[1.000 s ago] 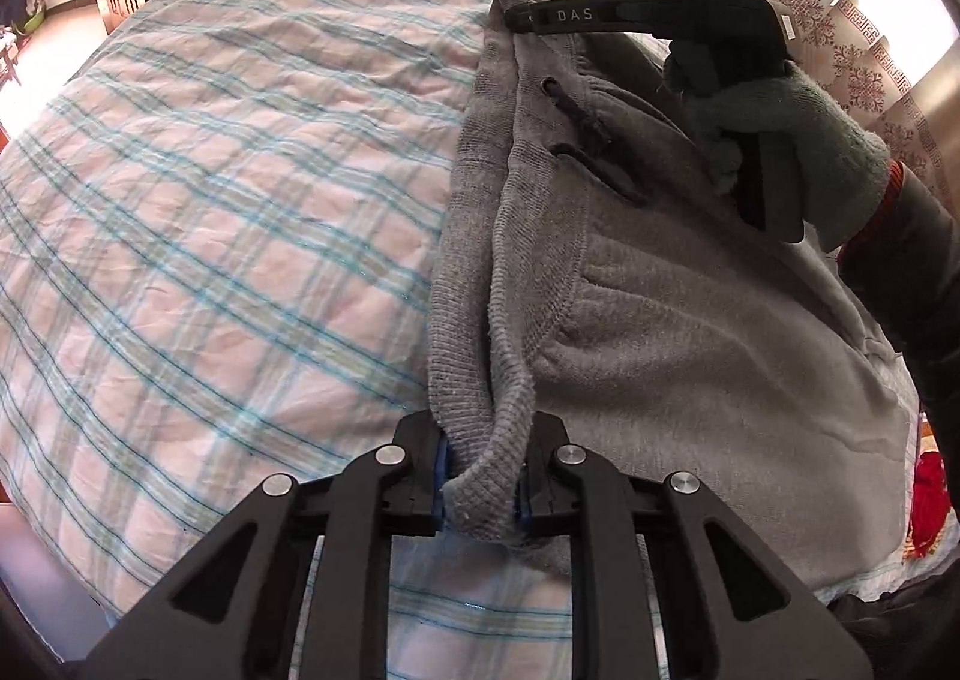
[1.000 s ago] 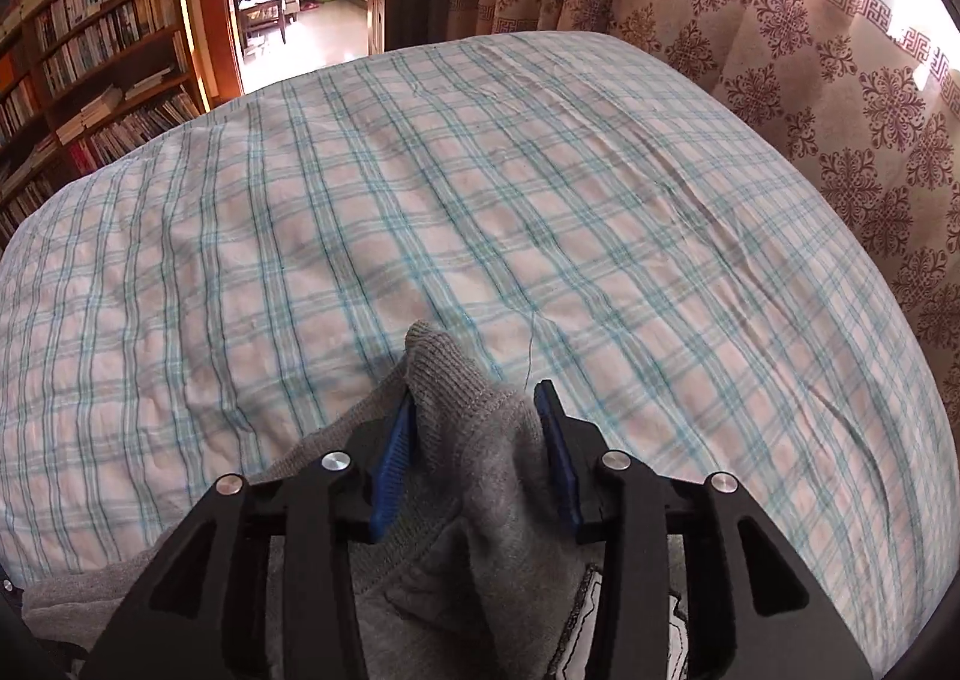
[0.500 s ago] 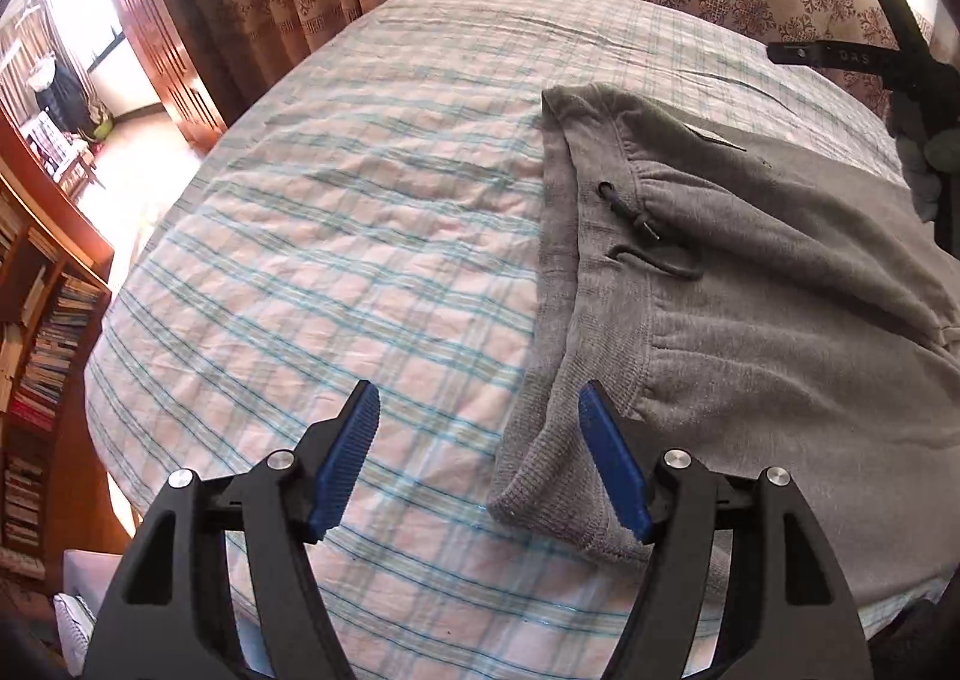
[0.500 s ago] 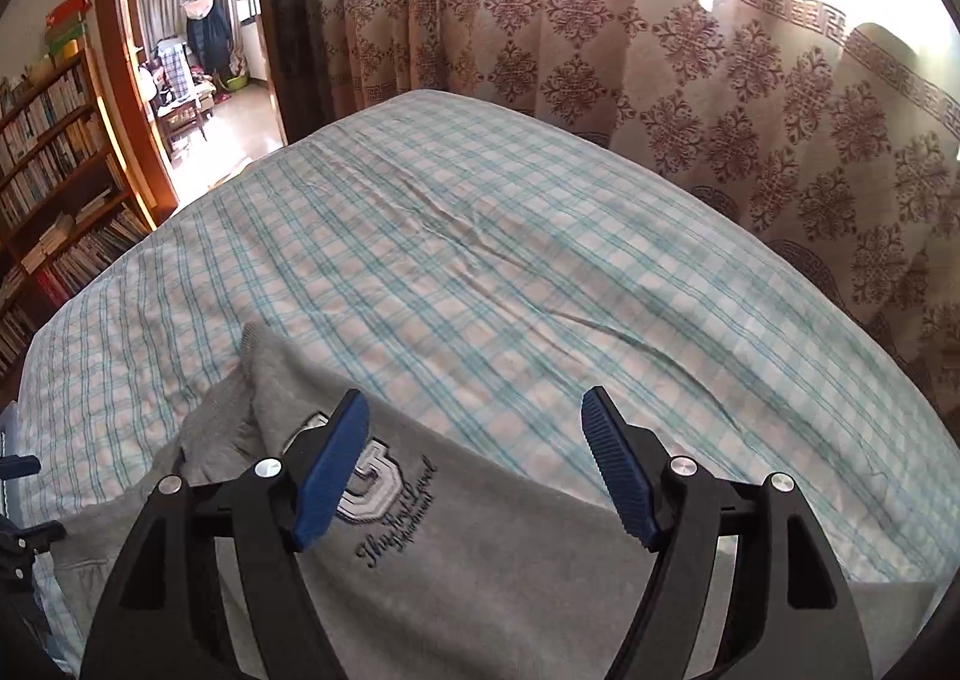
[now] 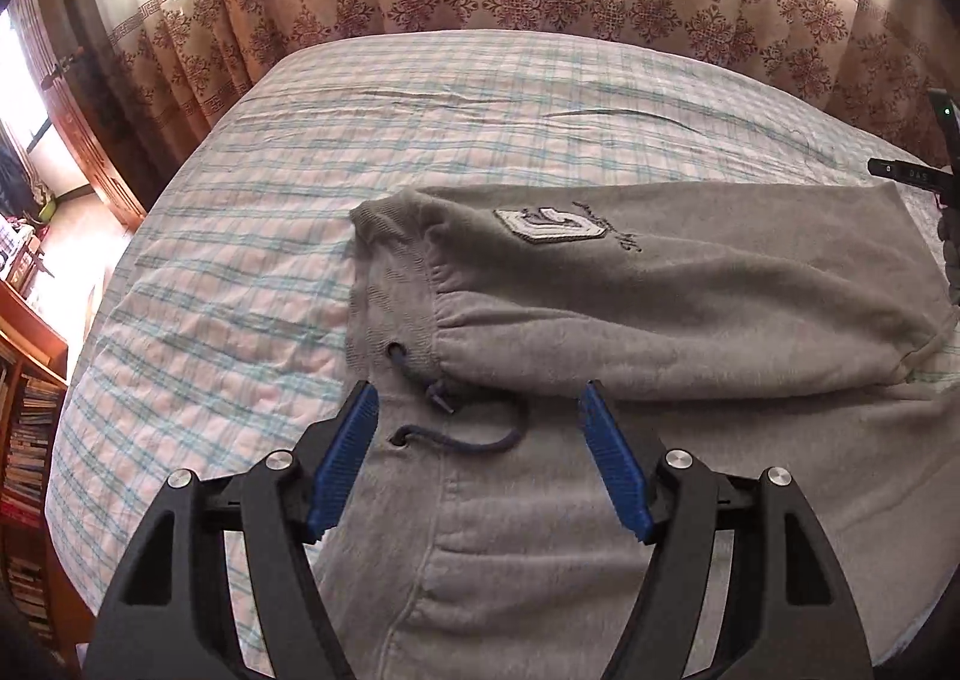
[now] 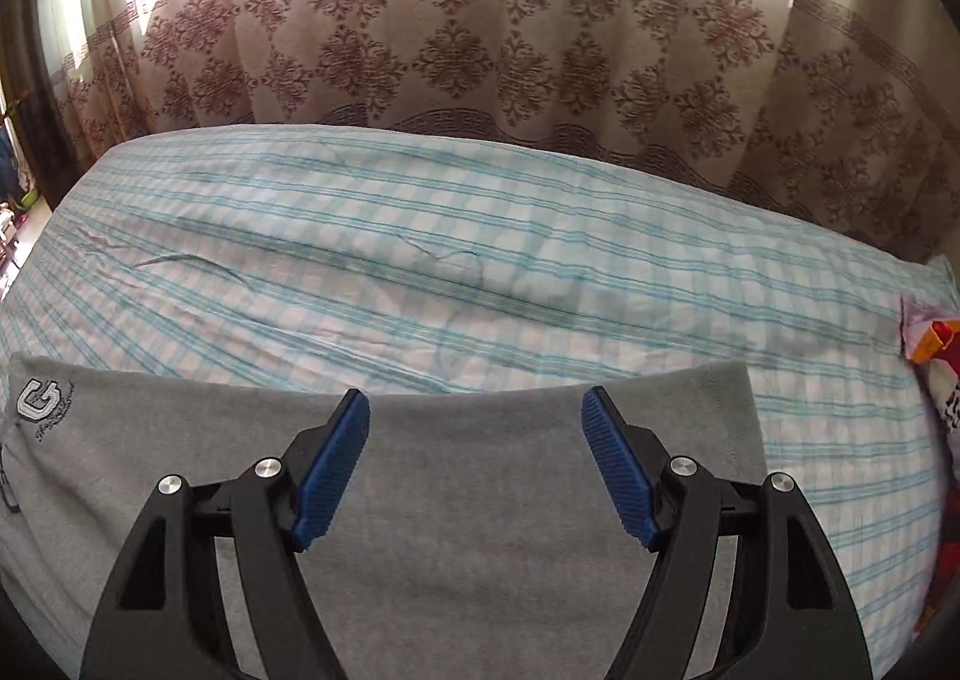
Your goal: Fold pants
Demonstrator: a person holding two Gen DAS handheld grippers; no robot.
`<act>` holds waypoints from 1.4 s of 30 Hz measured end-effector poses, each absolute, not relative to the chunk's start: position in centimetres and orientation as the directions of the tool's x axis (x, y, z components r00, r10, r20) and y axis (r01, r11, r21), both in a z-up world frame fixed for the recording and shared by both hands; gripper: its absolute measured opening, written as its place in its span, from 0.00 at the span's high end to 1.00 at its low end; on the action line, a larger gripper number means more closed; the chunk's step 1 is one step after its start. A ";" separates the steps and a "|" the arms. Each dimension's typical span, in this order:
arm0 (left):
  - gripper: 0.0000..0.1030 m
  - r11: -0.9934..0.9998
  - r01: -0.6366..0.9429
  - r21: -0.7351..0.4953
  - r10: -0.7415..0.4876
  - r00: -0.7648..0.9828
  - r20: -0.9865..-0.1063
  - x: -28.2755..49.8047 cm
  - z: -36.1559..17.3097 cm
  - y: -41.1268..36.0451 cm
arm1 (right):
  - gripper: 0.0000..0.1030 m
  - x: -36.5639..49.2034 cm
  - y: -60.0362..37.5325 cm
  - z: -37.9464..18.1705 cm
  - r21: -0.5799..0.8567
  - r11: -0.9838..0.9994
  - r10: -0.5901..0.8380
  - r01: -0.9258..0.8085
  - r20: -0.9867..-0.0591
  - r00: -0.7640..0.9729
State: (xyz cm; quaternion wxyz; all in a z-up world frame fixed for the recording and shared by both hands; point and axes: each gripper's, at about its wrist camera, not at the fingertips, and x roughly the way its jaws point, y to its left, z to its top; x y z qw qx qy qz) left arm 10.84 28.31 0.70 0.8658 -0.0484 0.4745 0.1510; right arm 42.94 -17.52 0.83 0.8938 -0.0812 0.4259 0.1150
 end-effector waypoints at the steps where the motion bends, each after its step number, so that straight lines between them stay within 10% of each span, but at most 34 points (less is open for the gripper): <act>1: 0.31 0.955 -0.293 0.052 0.201 0.505 -0.840 11.9 0.5 27.9 | 0.29 43.3 -19.2 0.4 -0.051 0.970 0.110 -0.239 -0.783 0.612; 20: 0.23 0.975 -0.187 0.122 0.190 0.408 -0.893 22.9 -3.7 27.5 | 0.30 51.7 -27.7 -5.4 0.069 0.994 0.106 -0.089 -0.838 0.536; 24: 0.23 0.975 -0.181 0.126 0.189 0.395 -0.899 23.8 -4.4 27.6 | 0.74 51.3 -26.7 -5.7 0.053 0.988 0.123 -0.143 -0.833 0.540; 27: 0.21 0.975 -0.182 0.125 0.189 0.391 -0.901 24.6 -4.5 27.8 | 0.88 50.9 -26.6 -4.1 0.043 0.988 0.121 -0.148 -0.816 0.566; 35: 0.18 0.968 -0.214 0.130 0.208 0.400 -0.893 26.1 -4.7 28.5 | 0.89 50.3 -28.2 3.8 0.096 0.990 0.138 -0.099 -0.662 0.736; 42: 0.18 0.956 -0.281 0.084 0.188 0.370 -0.910 25.9 -6.2 30.3 | 0.89 51.2 -27.4 1.7 0.061 0.995 0.101 -0.083 -0.707 0.700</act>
